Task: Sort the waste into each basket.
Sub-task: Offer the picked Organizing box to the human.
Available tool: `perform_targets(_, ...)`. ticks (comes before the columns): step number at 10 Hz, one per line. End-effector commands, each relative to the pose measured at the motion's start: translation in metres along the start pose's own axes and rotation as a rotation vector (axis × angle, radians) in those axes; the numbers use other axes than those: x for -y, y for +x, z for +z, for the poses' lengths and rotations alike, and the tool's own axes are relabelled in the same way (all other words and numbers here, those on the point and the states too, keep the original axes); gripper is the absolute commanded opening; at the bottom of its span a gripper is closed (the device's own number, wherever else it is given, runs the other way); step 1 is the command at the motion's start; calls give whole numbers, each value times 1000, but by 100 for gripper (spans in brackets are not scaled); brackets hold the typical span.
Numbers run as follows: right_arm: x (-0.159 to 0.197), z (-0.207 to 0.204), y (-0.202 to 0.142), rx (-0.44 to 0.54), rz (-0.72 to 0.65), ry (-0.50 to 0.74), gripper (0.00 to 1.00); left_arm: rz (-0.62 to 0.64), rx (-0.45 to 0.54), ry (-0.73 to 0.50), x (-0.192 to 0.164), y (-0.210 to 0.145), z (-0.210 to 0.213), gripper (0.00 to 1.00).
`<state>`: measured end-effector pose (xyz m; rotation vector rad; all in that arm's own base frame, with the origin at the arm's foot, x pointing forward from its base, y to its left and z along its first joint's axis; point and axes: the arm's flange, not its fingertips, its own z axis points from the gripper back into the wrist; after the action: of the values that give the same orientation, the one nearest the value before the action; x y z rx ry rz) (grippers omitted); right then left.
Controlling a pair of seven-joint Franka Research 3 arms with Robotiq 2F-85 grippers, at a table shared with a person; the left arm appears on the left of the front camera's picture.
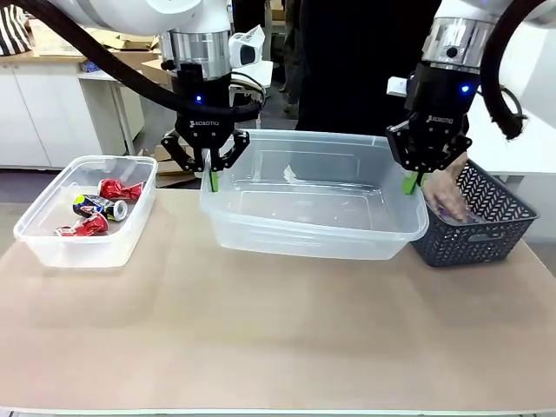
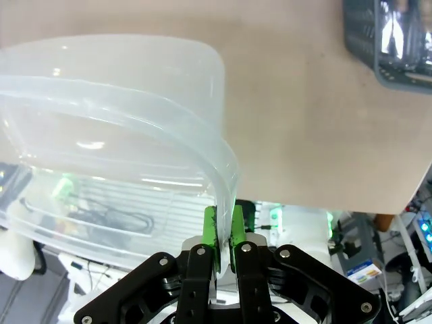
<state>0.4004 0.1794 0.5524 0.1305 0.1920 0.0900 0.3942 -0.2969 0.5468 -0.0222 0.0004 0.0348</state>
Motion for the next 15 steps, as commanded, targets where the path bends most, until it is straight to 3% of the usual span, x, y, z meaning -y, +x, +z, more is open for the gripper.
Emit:
perform_targets(1,-4,3,-2,-10,37,-6,8,22,13,-3,-1,0,1,5)
perform_targets(15,-4,3,-2,-10,37,-6,8,22,13,-3,-1,0,1,5)
